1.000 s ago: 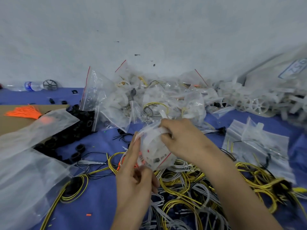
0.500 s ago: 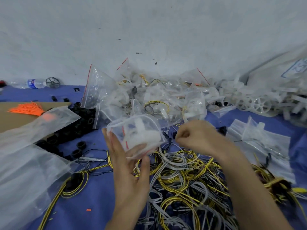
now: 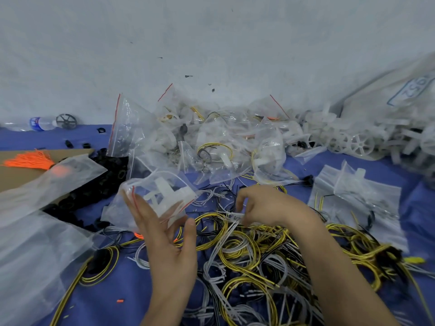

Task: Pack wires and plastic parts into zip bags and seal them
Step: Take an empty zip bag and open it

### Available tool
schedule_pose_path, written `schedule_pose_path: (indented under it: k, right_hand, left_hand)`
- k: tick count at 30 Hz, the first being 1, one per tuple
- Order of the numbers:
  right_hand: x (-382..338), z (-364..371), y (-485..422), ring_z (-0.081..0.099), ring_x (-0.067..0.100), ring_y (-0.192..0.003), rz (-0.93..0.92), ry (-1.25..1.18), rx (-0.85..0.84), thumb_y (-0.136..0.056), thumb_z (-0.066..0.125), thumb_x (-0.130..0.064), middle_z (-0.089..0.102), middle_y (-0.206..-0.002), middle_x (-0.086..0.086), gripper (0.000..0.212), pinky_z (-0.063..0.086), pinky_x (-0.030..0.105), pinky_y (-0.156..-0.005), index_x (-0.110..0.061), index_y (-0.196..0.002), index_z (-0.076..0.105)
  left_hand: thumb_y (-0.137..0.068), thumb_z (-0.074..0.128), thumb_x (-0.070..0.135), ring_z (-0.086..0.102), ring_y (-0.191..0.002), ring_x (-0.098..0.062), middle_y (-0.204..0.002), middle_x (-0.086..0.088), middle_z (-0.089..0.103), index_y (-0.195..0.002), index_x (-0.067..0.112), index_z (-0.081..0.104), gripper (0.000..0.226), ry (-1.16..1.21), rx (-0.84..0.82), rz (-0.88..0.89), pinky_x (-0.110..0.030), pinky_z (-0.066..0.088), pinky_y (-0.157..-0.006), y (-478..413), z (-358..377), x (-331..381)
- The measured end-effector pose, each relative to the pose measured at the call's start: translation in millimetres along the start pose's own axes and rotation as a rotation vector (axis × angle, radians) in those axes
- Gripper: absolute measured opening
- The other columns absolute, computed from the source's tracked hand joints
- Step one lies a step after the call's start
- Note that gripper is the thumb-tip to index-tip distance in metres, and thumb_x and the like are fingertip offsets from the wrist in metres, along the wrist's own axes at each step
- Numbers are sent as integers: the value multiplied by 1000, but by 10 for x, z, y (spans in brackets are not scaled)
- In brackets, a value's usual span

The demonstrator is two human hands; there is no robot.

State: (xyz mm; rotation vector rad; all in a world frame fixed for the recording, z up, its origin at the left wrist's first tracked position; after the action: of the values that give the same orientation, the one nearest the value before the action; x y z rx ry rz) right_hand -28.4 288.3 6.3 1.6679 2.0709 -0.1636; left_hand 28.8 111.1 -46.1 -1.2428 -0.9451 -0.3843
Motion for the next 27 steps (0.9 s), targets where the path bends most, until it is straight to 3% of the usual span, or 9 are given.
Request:
schedule_pose_path:
  k: [5, 8, 11, 14, 17, 19, 21, 22, 27]
  right_hand:
    - [93, -160, 85, 67, 19, -75, -1, -176, 66, -82, 67, -5, 69, -86, 4, 21, 48, 25, -62, -15, -100, 64]
    - [151, -320, 124, 65, 19, -57, 14, -450, 305, -84, 54, 5, 68, -65, 5, 30, 51, 26, -59, -17, -104, 60]
    - [182, -471, 182, 56, 17, -44, -47, -821, 588, -87, 49, 5, 63, -57, 2, 38, 48, 34, -59, -25, -100, 67]
    - [103, -511, 244, 51, 10, -46, -126, -995, 668, -90, 51, 0, 71, -69, -3, 34, 43, 24, -53, -26, -88, 73]
    - [-117, -364, 164, 46, 1, -43, -216, -664, 603, -91, 53, -3, 65, -69, -22, 35, 39, 15, -47, -31, -82, 71]
    - [-311, -90, 20, 55, -4, -61, -210, -307, 374, -90, 55, -9, 63, -80, -23, 29, 46, 22, -68, -33, -91, 72]
    - [-440, 273, -127, 58, 11, -101, -179, 76, 145, -88, 57, -14, 66, -103, -9, 22, 34, 36, -97, -30, -96, 71]
    - [-476, 428, -165, 55, 19, -107, -179, 190, 69, -87, 58, -16, 65, -105, -3, 19, 27, 40, -99, -25, -95, 71]
    - [-442, 621, -216, 51, 24, -103, -177, 319, -10, -82, 61, -22, 62, -99, 3, 12, 23, 47, -95, -20, -91, 68]
  left_hand:
    - [-88, 62, 22, 46, -127, -3, -153, 31, -16, -146, 52, -2, 91, -27, -3, 0, -12, 45, -89, 9, 2, -12]
    - [-88, 60, 22, 49, -119, 7, -153, 30, -16, -147, 47, -2, 90, -21, -15, -18, -11, 45, -90, 16, 8, -1]
    - [-83, 56, 25, 42, -133, -12, -152, 33, -16, -145, 51, -3, 89, -18, 0, -38, -12, 46, -88, 16, -13, 15]
    - [-90, 58, 19, 21, -145, -24, -153, 30, -18, -148, 47, -3, 88, -28, 55, 7, -9, 45, -89, 14, -30, 25]
    - [-91, 55, 19, 15, -147, -19, -154, 28, -19, -148, 45, -4, 86, -17, 85, 31, -9, 42, -93, -2, -47, 33]
    - [-88, 49, 15, 4, -148, -15, -155, 23, -20, -150, 40, -5, 85, -34, 88, 46, -8, 39, -95, -10, -60, 24]
    - [-87, 49, 18, -1, -148, -13, -156, 20, -19, -150, 38, -4, 85, -38, 85, 51, -7, 36, -98, -17, -71, 11]
    - [-86, 49, 25, 3, -148, -17, -155, 23, -19, -149, 42, -3, 84, -25, 81, 34, -9, 37, -99, -22, -76, 11]
    - [-86, 48, 15, -2, -148, -14, -154, 27, -18, -150, 41, -3, 86, -87, 70, 36, -44, 34, -112, -33, -77, -40]
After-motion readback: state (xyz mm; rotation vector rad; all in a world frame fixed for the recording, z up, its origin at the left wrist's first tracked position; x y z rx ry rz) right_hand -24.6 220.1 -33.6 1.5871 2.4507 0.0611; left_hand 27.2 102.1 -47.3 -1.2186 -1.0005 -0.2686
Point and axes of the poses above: each hand's wrist, its own y-axis away from the middle knuckle, its own z-axis out of the palm, x = y × z, the point moved 3 cm from there along -y, towards the middle knuckle
